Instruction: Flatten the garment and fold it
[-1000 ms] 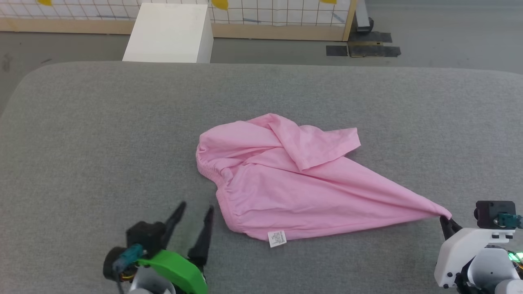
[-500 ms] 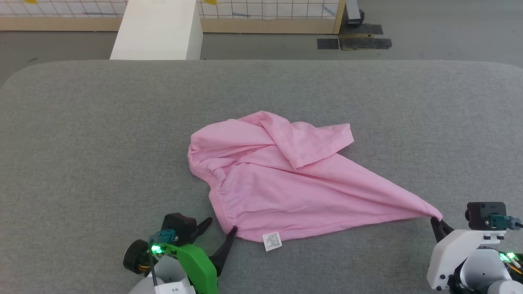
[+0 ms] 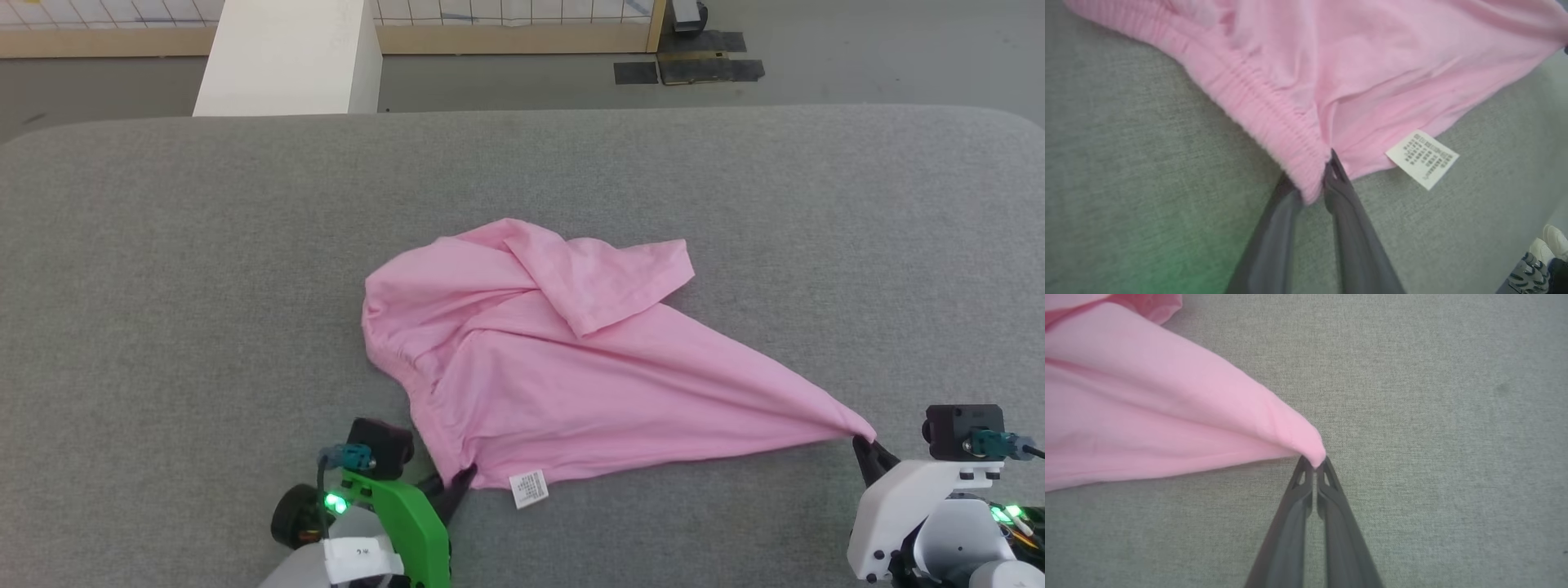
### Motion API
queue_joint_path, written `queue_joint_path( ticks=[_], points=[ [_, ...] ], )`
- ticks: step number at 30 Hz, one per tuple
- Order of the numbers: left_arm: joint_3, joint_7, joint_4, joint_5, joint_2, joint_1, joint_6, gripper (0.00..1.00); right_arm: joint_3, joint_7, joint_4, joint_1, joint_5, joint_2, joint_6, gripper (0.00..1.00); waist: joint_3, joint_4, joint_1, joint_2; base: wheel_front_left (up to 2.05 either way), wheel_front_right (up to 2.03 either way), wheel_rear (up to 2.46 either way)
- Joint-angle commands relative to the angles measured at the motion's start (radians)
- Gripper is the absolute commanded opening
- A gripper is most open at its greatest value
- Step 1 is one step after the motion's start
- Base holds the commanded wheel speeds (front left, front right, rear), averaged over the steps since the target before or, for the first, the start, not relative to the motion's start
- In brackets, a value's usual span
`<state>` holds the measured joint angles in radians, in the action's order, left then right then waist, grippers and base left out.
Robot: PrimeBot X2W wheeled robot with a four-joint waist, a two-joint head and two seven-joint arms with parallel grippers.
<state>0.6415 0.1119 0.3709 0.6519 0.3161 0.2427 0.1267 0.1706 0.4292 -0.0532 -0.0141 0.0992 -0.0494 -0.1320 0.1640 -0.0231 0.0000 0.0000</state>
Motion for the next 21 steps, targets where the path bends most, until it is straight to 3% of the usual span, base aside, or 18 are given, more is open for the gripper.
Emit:
queue_joint_path(
  ticks=[1,7,13,18,21],
  points=[
    [0.026,0.027,0.014,0.012,0.005,-0.016,0.004,0.00,0.000,-0.010,-0.001,0.005,0.009,-0.001,0.001,0.00,-0.002,0.002,0.0000,0.0000,0.00,0.00,0.00],
    [-0.008,0.007,-0.052,0.065,0.024,-0.014,0.000,0.00,0.005,-0.017,0.019,0.012,0.031,-0.001,0.001,0.00,-0.019,0.007,0.0000,0.0000,0.00,0.00,0.00],
    [-0.112,-0.018,-0.275,0.182,0.044,-0.013,-0.001,0.00,-0.013,0.023,0.133,0.032,0.056,-0.001,0.001,0.00,-0.033,0.011,0.0000,0.0000,0.00,0.00,0.00],
    [-0.182,0.064,-0.484,0.272,0.123,0.065,0.001,0.00,-0.106,0.136,0.287,0.150,0.021,-0.003,0.001,0.00,-0.013,0.005,0.0000,0.0000,0.00,0.00,0.00],
    [-0.218,0.152,-0.556,0.347,0.167,0.160,0.002,0.00,-0.184,0.213,0.332,0.289,0.014,-0.048,0.001,0.00,0.021,-0.003,0.0000,0.0000,0.00,0.00,0.00]
  ],
)
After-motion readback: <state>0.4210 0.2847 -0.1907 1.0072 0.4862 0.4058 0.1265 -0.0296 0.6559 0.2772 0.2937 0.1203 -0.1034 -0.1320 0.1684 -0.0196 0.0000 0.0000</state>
